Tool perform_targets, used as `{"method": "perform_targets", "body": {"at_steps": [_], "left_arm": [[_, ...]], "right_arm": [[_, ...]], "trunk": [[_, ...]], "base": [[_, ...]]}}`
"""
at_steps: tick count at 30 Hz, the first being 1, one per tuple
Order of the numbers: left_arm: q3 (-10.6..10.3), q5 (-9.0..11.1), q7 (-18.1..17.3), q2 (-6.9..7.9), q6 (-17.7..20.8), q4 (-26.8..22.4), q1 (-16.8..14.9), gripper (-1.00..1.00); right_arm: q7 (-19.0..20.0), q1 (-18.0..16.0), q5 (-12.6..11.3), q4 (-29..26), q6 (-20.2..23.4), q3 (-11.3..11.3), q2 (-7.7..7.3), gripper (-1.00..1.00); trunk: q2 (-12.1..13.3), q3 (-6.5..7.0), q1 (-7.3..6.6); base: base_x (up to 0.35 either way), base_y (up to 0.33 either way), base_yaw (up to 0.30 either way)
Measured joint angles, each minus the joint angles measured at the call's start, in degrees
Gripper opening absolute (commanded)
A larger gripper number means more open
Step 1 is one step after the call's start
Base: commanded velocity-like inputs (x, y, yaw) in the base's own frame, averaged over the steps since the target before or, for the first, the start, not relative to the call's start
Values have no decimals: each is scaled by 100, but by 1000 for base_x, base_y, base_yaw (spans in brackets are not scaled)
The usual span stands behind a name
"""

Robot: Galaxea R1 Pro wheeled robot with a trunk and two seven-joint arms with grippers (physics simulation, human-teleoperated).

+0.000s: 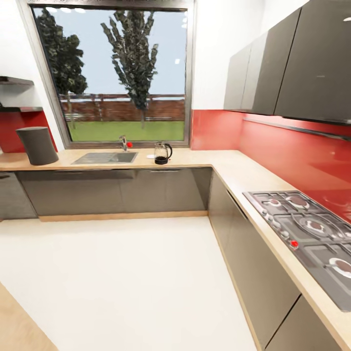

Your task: Set up a coffee station on the kitchen countertop: keep the coffee maker on the countertop, move the bottle of coffee from the kitchen shelf to the counter next to the coffee maker, place a paper coffee filter on top of the coffee maker, put the saucer next to the coffee maker with the coffee cup on the saucer, and place the electric kettle next to the coffee maker.

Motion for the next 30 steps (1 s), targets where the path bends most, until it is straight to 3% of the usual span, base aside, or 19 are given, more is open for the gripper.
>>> {"method": "perform_targets", "body": {"at_steps": [17, 30], "left_arm": [[0, -5, -1, 0, 0, 0, 0, 100], [-2, -5, -2, 0, 0, 1, -3, 100]], "right_arm": [[0, 0, 0, 0, 0, 0, 0, 100], [3, -1, 5, -15, 12, 3, 0, 100]], "trunk": [[0, 149, 0], [-6, 235, 1]], "base": [[335, 26, 128], [338, -63, 88]]}}
